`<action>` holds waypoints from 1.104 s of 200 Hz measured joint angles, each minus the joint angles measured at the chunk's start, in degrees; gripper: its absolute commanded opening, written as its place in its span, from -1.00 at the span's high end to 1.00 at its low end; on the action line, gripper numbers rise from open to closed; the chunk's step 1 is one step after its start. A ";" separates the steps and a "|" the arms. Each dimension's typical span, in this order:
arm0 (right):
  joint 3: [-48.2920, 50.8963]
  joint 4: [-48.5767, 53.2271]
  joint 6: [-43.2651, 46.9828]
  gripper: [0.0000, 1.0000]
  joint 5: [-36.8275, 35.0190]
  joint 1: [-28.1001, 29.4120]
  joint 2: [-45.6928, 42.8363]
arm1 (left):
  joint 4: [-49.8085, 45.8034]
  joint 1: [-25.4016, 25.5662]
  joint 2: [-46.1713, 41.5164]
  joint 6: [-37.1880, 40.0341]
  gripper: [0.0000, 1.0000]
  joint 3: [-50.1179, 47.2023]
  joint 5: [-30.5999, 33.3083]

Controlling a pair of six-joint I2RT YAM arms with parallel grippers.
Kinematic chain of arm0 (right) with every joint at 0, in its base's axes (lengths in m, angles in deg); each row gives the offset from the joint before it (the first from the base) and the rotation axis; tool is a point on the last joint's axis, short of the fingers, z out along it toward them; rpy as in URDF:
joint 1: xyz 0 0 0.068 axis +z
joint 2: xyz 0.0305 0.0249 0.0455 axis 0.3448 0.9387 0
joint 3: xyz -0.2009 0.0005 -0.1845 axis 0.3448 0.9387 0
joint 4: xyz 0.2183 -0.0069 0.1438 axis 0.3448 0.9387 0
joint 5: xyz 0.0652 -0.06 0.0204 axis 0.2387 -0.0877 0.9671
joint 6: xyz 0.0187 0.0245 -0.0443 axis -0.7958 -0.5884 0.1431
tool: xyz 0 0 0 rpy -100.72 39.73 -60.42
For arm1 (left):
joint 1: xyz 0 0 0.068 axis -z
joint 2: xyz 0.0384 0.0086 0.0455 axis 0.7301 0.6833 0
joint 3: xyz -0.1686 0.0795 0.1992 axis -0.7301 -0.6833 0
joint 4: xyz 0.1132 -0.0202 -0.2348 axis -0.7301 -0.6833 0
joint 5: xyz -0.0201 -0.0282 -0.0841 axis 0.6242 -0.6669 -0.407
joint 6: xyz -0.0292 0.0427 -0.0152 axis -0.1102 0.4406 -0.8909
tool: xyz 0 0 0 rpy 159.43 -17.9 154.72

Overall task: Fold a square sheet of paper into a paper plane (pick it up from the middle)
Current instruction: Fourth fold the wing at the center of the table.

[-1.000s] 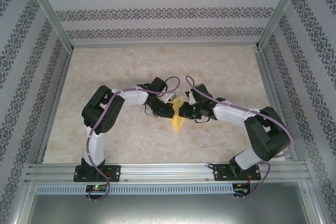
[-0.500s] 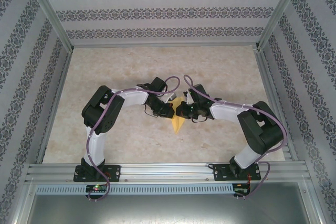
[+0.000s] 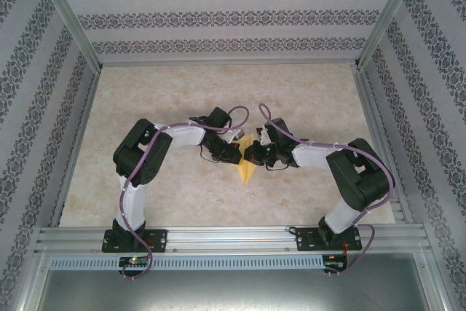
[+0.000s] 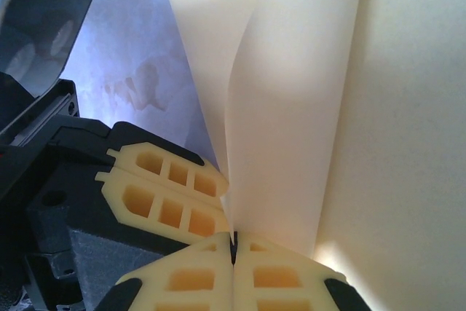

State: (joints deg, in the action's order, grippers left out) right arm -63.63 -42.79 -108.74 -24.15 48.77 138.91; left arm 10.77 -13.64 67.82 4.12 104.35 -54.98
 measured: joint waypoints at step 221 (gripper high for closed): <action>0.50 0.33 1.46 0.91 -1.49 -0.70 2.25 | 3.52 -0.37 -1.36 -5.44 0.95 -2.14 -0.61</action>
State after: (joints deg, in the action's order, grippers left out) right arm -63.13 -42.46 -107.27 -25.63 48.07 141.16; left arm 14.29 -14.01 66.47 -1.33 102.21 -55.60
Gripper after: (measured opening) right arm 0.048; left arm 0.067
